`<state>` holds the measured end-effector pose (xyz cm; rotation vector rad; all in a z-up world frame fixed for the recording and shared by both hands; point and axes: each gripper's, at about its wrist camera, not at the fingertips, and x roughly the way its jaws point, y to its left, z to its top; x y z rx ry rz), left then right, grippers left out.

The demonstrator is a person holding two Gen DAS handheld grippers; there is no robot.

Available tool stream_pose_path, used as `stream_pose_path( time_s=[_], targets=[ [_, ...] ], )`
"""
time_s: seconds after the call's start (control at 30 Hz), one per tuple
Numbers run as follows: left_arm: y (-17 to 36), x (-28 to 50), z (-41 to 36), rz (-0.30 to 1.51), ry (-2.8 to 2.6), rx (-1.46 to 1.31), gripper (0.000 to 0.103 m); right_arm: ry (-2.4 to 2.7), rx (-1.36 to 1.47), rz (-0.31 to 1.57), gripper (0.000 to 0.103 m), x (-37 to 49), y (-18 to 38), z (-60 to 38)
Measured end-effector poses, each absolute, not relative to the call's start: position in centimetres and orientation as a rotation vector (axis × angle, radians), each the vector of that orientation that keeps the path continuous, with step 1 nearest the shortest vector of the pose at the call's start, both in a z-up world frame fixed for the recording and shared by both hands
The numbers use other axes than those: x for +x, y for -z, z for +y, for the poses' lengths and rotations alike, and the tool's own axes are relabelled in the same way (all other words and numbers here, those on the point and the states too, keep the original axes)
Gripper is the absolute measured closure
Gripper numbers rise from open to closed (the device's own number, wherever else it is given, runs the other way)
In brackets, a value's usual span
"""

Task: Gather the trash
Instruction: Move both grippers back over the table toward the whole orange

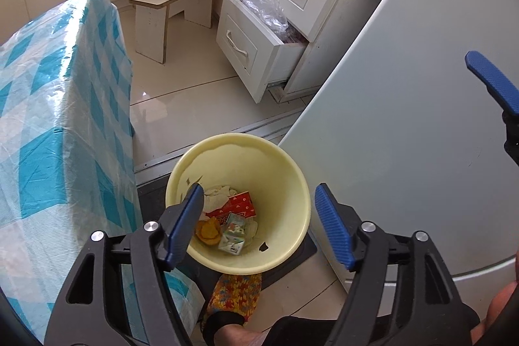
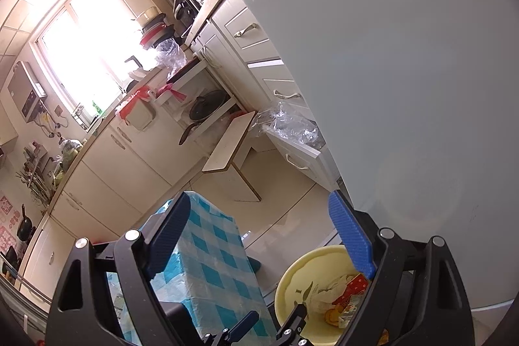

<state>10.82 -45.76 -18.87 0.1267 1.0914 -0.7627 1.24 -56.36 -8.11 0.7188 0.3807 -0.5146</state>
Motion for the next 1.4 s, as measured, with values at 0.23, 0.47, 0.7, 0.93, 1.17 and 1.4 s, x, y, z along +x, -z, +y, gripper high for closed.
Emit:
stream_pose_path(
  time_s=[0.23,0.47,0.7,0.93,1.17,1.4],
  targets=[
    [18.0,10.6,-45.1,1.069,0.761,0.123,0.028,0.513,0.718,0.386,0.019,1.4,8.2,-56.2],
    [17.4,10.5,-43.7,1.058,0.75,0.108,0.023,0.513,0.718,0.389,0.019,1.7,8.2,-56.2],
    [14.7,10.2,-40.0,0.927,0.694,0.093,0.013,0.525,0.718,0.391,0.018,1.8,8.4,-56.3],
    [12.2,11.3,-33.9,0.88,0.648,0.074,0.011,0.512,0.696,0.413,0.018,2.9,8.3,-55.2],
    [9.9,12.4,-26.2,0.824,0.548,0.072,0.008,0.455,0.648,0.475,0.016,5.5,8.6,-52.9],
    [7.6,13.8,-17.0,0.772,0.401,0.093,0.008,0.342,0.559,0.554,0.014,8.4,8.7,-48.7]
  ],
)
